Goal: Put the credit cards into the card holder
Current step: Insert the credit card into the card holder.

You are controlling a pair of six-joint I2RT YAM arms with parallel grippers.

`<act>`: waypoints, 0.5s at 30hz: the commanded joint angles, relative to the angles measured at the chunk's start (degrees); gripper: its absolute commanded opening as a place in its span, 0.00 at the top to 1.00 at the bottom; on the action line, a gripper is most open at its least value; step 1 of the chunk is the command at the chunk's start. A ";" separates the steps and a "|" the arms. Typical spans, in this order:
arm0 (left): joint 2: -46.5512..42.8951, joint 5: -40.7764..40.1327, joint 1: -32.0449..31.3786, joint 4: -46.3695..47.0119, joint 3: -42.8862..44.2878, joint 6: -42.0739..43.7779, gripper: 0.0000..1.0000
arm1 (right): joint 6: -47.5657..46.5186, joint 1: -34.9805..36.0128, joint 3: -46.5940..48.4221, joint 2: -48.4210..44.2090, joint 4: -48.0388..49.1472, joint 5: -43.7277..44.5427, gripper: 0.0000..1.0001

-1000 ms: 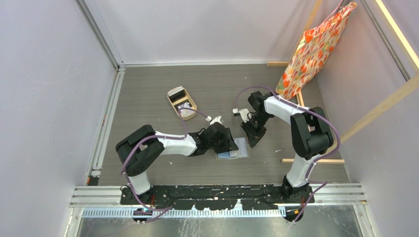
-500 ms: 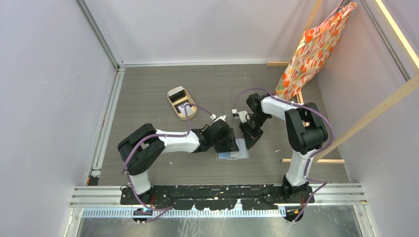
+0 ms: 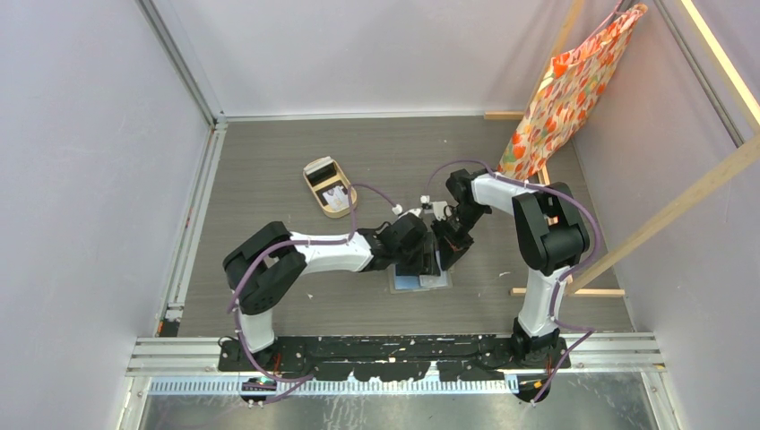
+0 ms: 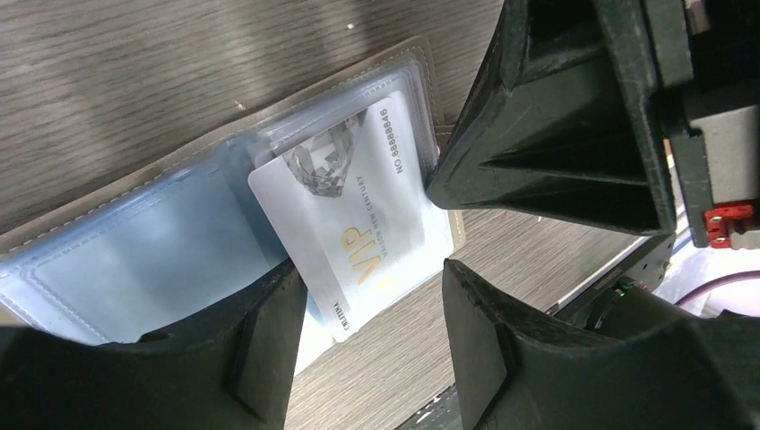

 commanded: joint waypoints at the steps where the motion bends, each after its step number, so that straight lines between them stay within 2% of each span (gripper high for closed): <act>1: -0.12 -2.82 -1.49 -4.43 2.90 3.47 0.42 | 1.03 0.72 1.76 0.08 2.77 -3.31 0.92; 8: -4.02 -3.90 -1.85 -7.61 3.27 7.46 0.42 | 0.24 0.36 2.06 -0.64 2.28 -3.61 0.91; 15: -5.58 -3.86 -1.90 -7.10 2.34 8.30 0.42 | -5.45 -1.06 3.01 -3.41 -1.63 -5.52 0.87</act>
